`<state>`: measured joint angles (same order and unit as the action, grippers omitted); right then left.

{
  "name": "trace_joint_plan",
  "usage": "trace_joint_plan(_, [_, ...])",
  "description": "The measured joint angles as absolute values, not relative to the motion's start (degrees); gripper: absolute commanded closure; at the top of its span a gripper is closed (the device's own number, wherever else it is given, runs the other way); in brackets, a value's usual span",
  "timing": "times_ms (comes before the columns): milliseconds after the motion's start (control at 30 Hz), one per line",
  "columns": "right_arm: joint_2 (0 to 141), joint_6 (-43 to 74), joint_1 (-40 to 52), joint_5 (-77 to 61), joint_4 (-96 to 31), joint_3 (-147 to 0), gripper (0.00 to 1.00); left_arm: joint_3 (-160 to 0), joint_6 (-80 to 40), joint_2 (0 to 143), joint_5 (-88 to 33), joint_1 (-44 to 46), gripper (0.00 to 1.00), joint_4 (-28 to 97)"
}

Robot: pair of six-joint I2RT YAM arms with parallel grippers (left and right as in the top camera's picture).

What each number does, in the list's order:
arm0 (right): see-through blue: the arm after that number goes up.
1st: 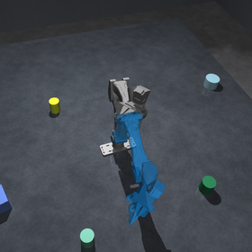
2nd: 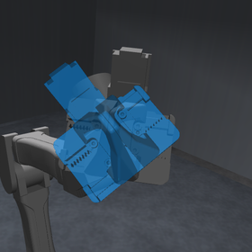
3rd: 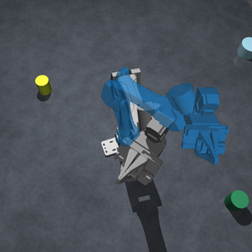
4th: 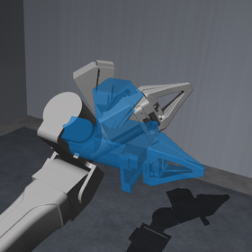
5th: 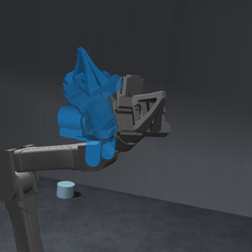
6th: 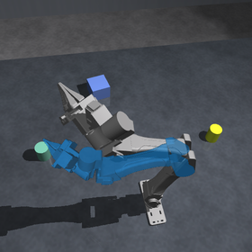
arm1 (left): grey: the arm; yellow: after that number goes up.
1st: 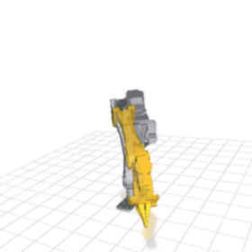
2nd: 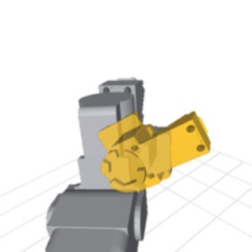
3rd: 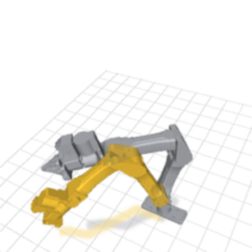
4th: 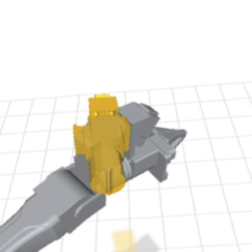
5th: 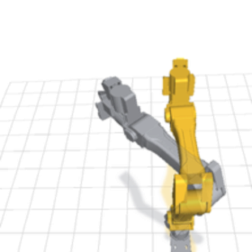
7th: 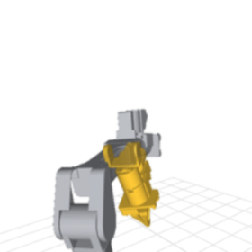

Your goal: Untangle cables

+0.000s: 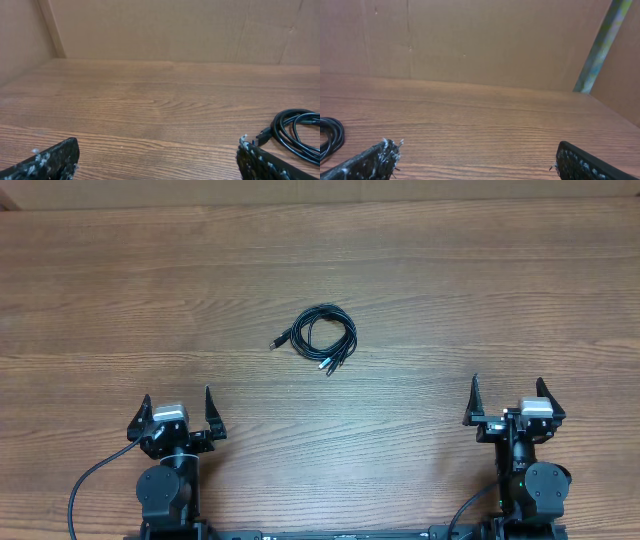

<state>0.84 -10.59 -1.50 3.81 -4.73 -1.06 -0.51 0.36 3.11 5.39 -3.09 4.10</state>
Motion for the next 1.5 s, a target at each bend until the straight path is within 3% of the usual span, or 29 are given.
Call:
trace_joint_plan(1233, [0.8,-10.5,-1.5,0.3,-4.4,-1.1,0.00,-0.5,0.4,3.1,5.2,-3.1,0.00,4.1])
trace_joint_plan(1500, [0.8,1.7,-1.5,-11.6,-0.9,-1.1,0.00,-0.5,-3.6,3.1,1.0,-3.1,0.00,3.5])
